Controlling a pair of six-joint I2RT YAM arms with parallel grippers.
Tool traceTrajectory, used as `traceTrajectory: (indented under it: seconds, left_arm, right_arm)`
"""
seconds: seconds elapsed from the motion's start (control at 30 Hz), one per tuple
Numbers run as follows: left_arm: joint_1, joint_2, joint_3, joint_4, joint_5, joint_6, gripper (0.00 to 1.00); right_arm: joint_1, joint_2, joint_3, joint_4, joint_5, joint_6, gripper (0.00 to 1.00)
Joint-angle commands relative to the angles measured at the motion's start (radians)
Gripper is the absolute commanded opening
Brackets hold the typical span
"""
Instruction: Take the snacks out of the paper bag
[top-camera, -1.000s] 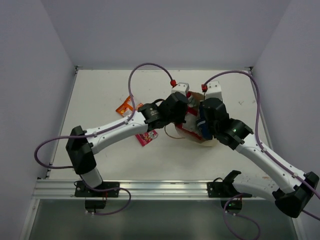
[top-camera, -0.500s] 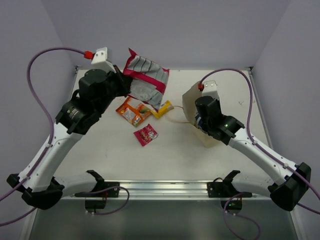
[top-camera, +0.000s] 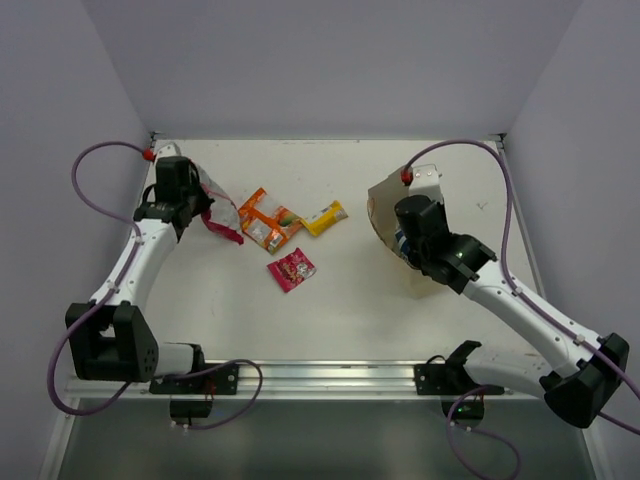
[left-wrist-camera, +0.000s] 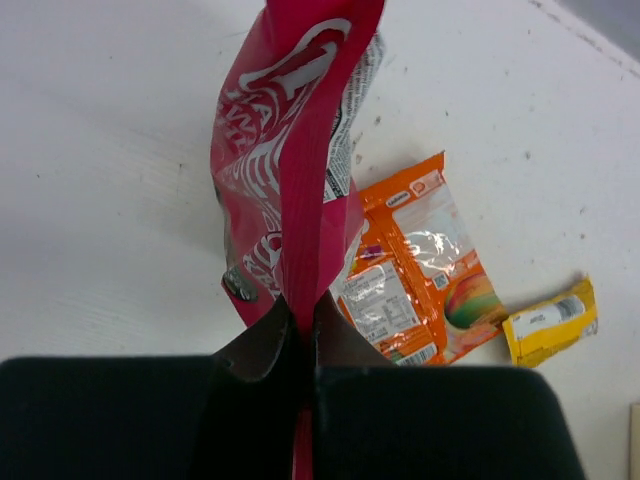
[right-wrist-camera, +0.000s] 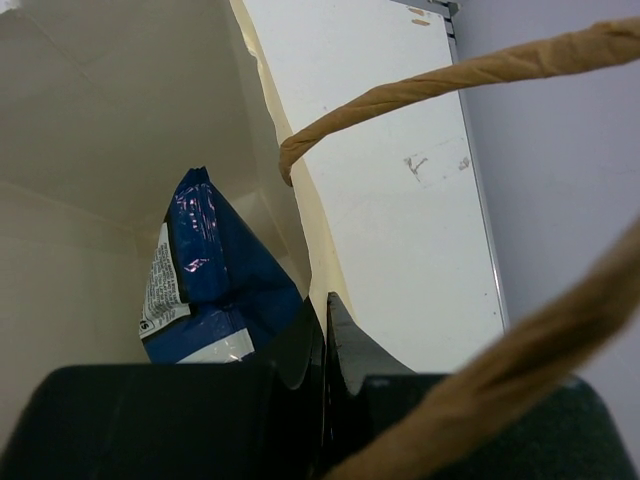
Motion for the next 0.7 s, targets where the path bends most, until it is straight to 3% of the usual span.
traceTrajectory:
  seconds: [0.0,0.13,0.2,0.23,0.33,0.37,0.47,0.67]
  left_arm:
    - [0.082,-0.059,-0.094,0.179,0.077,-0.060,0.00]
    - [0.194,-0.116,-0.336,0.207,0.128,-0.086,0.00]
    - [0.243,-0.142,-0.395,0.202,0.153,-0.089,0.18]
    - [0.260,-0.175,-0.429,0.196,0.153,-0.084,0.35]
    - [0.268,-0.238,-0.422,0.135,0.144,-0.054,0.71]
    - [0.268,-0.254,-0.391,0.116,0.145,-0.045,0.88]
    - [0.268,-0.295,-0.286,0.023,0.153,0.006,0.99]
    - [0.219,-0.354,-0.130,-0.040,0.324,0.017,1.00]
  right_arm:
    - [-0.004,-0.032,0.016,-0.016,0.008,0.018,0.00]
    - [-0.004,-0.035,0.019,-0.017,-0.001,0.015,0.00]
    - [-0.004,-0.033,0.026,-0.016,-0.004,0.013,0.00]
    - [-0.004,-0.032,0.029,-0.020,-0.009,0.013,0.00]
    - [-0.004,-0.030,0.041,-0.022,-0.012,0.009,0.00]
    - [-0.004,-0.029,0.047,-0.025,-0.015,0.004,0.00]
    - [-0.004,-0.022,0.085,-0.046,-0.011,-0.003,0.00]
    - [-0.002,-0.035,0.142,-0.045,-0.027,-0.040,0.00]
